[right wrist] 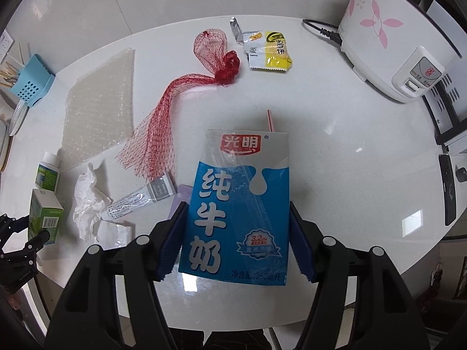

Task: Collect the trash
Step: 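Carry the medicine box and milk carton down toward the green wastebasket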

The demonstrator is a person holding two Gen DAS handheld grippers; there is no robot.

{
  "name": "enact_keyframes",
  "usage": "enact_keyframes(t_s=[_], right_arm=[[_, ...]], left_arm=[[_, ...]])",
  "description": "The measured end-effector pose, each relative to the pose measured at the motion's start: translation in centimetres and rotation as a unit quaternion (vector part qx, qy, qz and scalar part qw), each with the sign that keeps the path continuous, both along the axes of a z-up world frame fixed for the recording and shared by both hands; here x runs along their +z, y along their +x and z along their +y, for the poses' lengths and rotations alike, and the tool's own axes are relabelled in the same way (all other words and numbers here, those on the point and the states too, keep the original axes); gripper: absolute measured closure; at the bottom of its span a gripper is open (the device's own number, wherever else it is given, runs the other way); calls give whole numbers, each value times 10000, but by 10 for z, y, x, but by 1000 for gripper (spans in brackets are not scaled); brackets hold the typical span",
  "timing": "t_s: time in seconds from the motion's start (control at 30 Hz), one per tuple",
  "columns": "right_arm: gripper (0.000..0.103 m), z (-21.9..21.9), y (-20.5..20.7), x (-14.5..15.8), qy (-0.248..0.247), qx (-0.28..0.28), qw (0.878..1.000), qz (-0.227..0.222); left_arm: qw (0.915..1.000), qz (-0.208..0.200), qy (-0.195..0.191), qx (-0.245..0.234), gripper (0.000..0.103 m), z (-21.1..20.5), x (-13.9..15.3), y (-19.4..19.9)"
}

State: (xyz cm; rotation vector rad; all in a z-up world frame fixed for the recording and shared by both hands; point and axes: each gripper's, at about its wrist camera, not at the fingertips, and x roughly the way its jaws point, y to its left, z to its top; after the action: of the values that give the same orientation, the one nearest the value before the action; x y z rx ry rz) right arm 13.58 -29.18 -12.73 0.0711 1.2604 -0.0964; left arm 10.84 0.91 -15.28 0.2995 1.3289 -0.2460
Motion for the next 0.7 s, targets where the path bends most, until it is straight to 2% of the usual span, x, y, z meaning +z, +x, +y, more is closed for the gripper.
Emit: enact_keyframes(t_s=[0.2, 0.4, 0.57, 0.7], right_arm=[[41, 10, -23, 24, 13, 141, 9992, -385], [41, 19, -56, 44, 76, 194, 9972, -713], [41, 33, -93, 57, 234, 328, 9943, -984], [41, 43, -126, 58, 374, 450, 9925, -1078]], left_arm=[[9959, -539, -283, 675, 54, 4, 35, -24], [9840, -1077, -722, 1226, 54, 10, 66, -56], [9781, -1192, -944, 1420, 54, 12, 73, -86], [9776, -1256, -984, 1372, 54, 15, 73, -115]])
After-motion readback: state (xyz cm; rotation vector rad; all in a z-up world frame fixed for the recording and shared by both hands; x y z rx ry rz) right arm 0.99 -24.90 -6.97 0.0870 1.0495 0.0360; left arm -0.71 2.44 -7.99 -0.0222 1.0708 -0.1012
